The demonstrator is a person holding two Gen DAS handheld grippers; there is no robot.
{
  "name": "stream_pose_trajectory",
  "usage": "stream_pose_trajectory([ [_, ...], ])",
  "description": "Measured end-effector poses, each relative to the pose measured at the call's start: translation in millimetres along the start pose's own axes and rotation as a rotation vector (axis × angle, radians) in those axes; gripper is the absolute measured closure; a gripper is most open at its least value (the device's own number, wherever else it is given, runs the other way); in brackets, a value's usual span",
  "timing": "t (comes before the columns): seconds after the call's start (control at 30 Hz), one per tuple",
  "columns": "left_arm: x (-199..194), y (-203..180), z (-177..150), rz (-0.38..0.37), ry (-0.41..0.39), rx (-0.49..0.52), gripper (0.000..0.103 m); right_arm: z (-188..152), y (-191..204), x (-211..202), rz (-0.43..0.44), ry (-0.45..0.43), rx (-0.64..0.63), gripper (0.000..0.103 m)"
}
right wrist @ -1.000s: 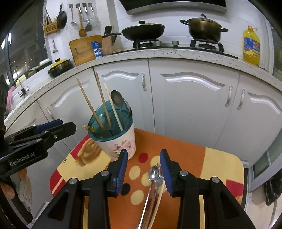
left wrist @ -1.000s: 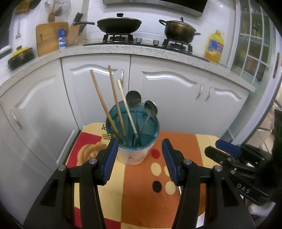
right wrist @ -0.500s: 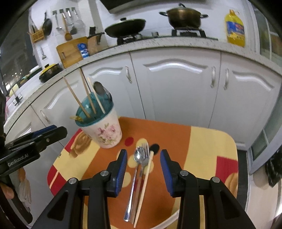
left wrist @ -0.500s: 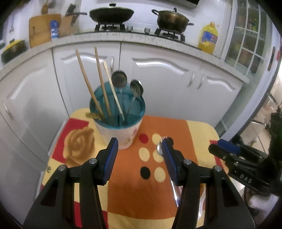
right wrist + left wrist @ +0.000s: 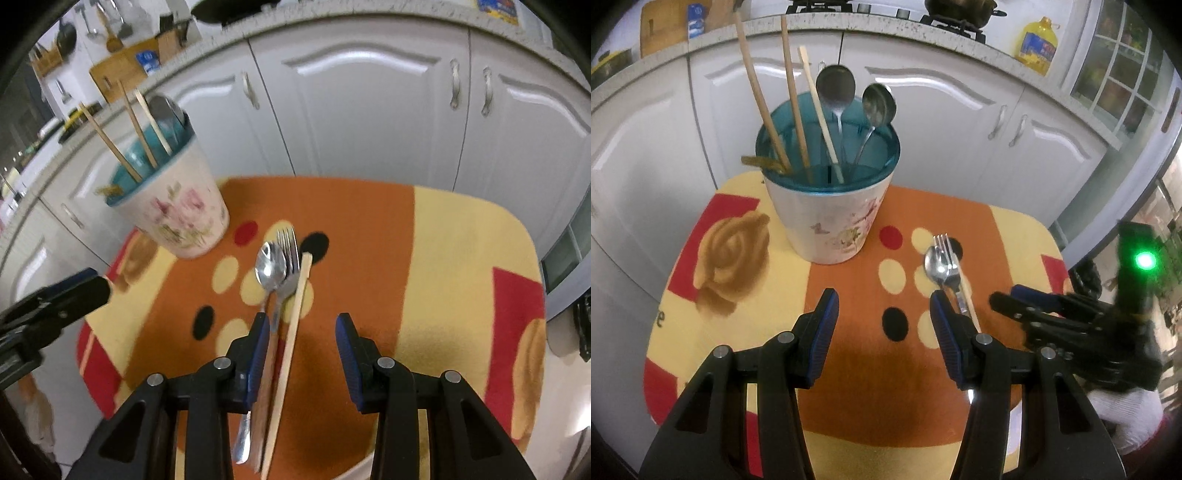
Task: Organize utensils
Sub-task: 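Grasp the steel spoon with the left tool while the right tool grasps the steel fork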
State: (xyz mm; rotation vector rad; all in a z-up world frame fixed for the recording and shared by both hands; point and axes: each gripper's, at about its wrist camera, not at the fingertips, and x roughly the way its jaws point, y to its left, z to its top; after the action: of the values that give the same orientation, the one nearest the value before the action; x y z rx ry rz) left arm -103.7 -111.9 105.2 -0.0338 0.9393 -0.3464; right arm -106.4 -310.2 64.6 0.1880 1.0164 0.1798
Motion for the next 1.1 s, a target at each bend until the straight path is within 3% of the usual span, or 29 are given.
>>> stream_pose_trajectory([
  [0.2, 9.3, 4.6, -1.1, 0.002, 0.025, -0.006, 0.052, 0.1, 10.8, 33.7, -0.041, 0.077, -0.054, 0.066],
  [0.3, 14.5, 7.3, -1.1, 0.005, 0.038, -0.016, 0.052, 0.3, 16.5, 36.3, -0.032, 0.084, -0.071, 0.066],
  [0.43, 20.5, 6.0, -1.6, 0.001, 0.054, -0.019, 0.052, -1.9, 22.1, 43.6, -0.085, 0.090, -0.115, 0.066],
  [0.77, 35.3, -4.7, -1.7, -0.023, 0.076, -0.001, 0.052, -7.3, -35.3, 21.4, -0.129, 0.045, 0.068, 0.069],
  [0.9, 43.6, -11.3, 1.3, -0.037, 0.085, 0.007, 0.052, -9.2, -56.6, 7.2, -0.029, 0.019, 0.151, 0.069],
  [1.1, 55.8, -19.1, 5.7, -0.045, 0.098, 0.020, 0.052, -2.1, -68.1, -9.0, -0.033, -0.001, 0.131, 0.069],
])
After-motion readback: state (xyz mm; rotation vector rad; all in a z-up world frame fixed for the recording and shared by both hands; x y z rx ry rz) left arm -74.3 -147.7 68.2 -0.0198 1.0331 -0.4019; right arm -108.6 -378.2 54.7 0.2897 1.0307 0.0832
